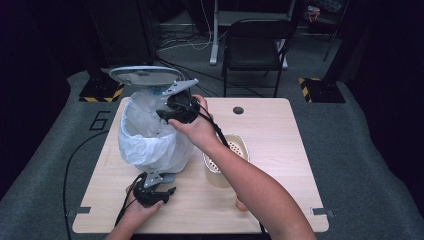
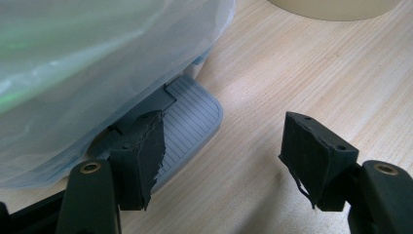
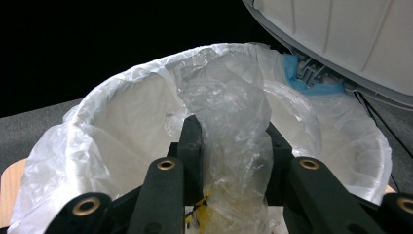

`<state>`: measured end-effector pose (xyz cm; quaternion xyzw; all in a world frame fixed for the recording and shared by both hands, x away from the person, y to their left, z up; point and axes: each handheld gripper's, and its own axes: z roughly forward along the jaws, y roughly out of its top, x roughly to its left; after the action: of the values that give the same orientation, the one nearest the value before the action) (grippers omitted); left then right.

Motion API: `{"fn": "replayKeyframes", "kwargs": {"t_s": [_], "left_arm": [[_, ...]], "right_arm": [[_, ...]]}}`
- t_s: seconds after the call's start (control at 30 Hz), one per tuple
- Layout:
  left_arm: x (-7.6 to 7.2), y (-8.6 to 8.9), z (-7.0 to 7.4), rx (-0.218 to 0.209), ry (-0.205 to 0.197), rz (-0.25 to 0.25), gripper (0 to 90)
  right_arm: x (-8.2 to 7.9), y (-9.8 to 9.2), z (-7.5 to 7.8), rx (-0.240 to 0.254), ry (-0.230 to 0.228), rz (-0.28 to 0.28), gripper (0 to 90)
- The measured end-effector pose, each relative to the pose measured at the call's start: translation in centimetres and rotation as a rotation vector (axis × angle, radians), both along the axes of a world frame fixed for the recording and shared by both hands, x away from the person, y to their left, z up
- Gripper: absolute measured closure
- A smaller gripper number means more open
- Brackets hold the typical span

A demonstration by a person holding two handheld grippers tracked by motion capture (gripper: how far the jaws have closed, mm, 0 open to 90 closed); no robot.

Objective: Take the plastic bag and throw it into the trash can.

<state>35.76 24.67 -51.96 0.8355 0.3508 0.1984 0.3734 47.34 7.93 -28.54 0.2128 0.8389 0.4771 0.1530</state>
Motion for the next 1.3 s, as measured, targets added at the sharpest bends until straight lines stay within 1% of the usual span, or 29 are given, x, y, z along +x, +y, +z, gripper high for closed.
{"fn": "replayKeyframes", "kwargs": {"t_s": [0.03, 0.1, 0.17, 0.27, 0.3, 0.4, 0.43, 0.5, 0.53, 0.63, 0.7, 0.8, 0.83, 0.9, 0.97, 1.03, 1.07, 1.1, 1.13, 1.23, 1.3], "left_arm": [[0.0, 0.0, 0.0, 0.003, 0.004, -0.003, 32.4], [0.0, 0.0, 0.0, 0.007, -0.002, 0.002, 32.4], [0.0, 0.0, 0.0, -0.001, 0.002, -0.001, 32.4], [0.0, 0.0, 0.0, -0.001, 0.003, -0.001, 32.4], [0.0, 0.0, -0.1, -0.007, -0.006, 0.005, 32.4], [0.0, 0.0, 0.0, -0.005, -0.004, 0.005, 32.4], [0.0, 0.0, 0.0, 0.001, 0.004, -0.003, 32.4], [0.0, 0.0, 0.0, 0.000, 0.003, -0.001, 32.4], [0.0, 0.0, -0.1, -0.005, -0.006, 0.004, 32.4], [0.0, 0.0, -0.1, -0.007, -0.006, 0.004, 32.4], [0.0, 0.0, 0.0, -0.005, -0.002, 0.004, 32.4], [0.0, 0.0, 0.0, -0.005, -0.002, 0.004, 32.4], [0.0, 0.0, 0.0, 0.003, -0.013, 0.004, 32.4], [0.0, 0.0, 0.0, 0.003, -0.010, 0.004, 32.4], [0.0, 0.0, -0.1, 0.000, -0.014, 0.005, 32.4], [0.0, 0.0, 0.0, 0.004, -0.015, 0.004, 32.4], [0.0, 0.0, -0.1, -0.004, -0.006, 0.005, 32.4], [0.0, 0.0, 0.0, -0.002, -0.003, 0.002, 32.4], [0.0, 0.1, 0.0, 0.009, -0.006, -0.001, 32.4], [0.0, 0.0, 0.0, 0.007, -0.006, 0.002, 32.4], [0.0, 0.0, 0.0, -0.001, 0.001, 0.001, 32.4]], "right_arm": [[0.0, 0.1, -0.1, -0.001, 0.005, -0.004, 69.3], [0.1, 0.3, -0.2, -0.006, 0.006, -0.008, 69.3], [0.1, 0.3, -0.3, -0.002, 0.005, -0.009, 69.1], [0.2, 0.3, -0.4, -0.002, -0.004, -0.011, 68.7], [0.2, 0.4, -0.4, 0.001, 0.001, -0.017, 68.4], [0.3, 0.4, -0.5, 0.005, 0.003, -0.025, 65.6], [0.3, 0.5, -0.5, 0.004, 0.003, -0.029, 61.6], [0.4, 0.7, -0.7, -0.001, 0.027, -0.040, 49.0], [0.3, 0.7, -0.8, -0.005, 0.019, -0.052, 43.3], [0.1, 0.7, -0.9, 0.002, -0.020, -0.064, 27.2], [0.0, 0.7, -0.9, 0.005, -0.015, -0.072, 22.5], [-0.1, 0.6, -0.8, -0.001, -0.016, -0.063, 23.2], [-0.1, 0.5, -0.8, -0.001, -0.014, -0.062, 24.3], [-0.3, 0.3, -0.7, -0.004, -0.015, -0.056, 26.2], [-0.4, 0.0, -0.5, -0.002, -0.016, -0.050, 26.3], [-0.7, -0.4, -0.5, 0.006, 0.008, -0.044, 26.3], [-0.8, -0.6, -0.5, 0.009, 0.009, -0.043, 26.2], [-1.0, -0.8, -0.4, 0.003, 0.008, -0.040, 26.2], [-1.1, -1.0, -0.4, 0.003, 0.005, -0.040, 26.1], [-1.5, -1.6, -0.3, 0.006, 0.001, -0.041, 26.1], [-1.8, -1.9, -0.2, 0.006, -0.003, -0.037, 26.1]]}}
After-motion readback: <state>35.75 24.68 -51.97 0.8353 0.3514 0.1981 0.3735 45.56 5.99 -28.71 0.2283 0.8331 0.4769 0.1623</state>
